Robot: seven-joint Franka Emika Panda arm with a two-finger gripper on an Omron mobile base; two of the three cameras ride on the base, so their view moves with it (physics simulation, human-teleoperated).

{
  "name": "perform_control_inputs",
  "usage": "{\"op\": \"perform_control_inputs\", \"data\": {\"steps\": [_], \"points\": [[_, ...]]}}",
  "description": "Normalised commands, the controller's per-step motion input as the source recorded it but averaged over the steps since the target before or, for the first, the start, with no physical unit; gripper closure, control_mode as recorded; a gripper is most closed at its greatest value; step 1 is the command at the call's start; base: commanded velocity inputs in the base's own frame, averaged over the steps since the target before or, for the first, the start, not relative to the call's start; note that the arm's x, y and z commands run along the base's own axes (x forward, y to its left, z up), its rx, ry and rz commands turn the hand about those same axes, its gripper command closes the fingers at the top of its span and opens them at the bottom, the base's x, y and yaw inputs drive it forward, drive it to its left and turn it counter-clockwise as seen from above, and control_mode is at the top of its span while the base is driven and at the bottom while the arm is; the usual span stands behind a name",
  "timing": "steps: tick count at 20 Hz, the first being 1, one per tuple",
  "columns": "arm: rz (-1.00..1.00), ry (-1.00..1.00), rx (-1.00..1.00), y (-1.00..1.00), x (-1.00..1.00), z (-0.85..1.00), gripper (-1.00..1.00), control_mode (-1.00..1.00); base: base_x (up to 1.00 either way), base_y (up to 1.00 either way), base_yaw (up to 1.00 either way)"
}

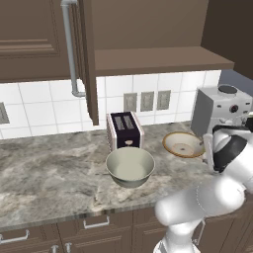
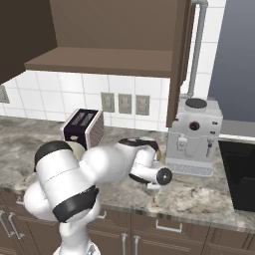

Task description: Open the cabinet. Pick the bowls from the counter and place them in the cabinet. Then close the cabinet.

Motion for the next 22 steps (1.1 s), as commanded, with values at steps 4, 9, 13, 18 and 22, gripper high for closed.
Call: {"op": "perform_control_inputs", "data": {"steps": [4, 9, 13, 18, 22], "points": [[0.00, 0.00, 0.00, -0.01, 0.20, -0.29, -1.00, -1.00, 0.00, 0.00, 0.00], [0.00, 0.00, 0.00, 0.00, 0.19, -0.43, -1.00, -1.00, 0.00, 0.00, 0.00], [0.00, 0.00, 0.00, 0.00, 0.11, -0.64, -1.00, -1.00, 0.00, 0.00, 0.00], [0.02, 0.00, 0.00, 0.00, 0.00, -0.71, -1.00, -1.00, 0.00, 0.00, 0.00], [0.06, 0.00, 0.00, 0.02, 0.00, -0.60, -1.00, -1.00, 0.00, 0.00, 0.00]]}}
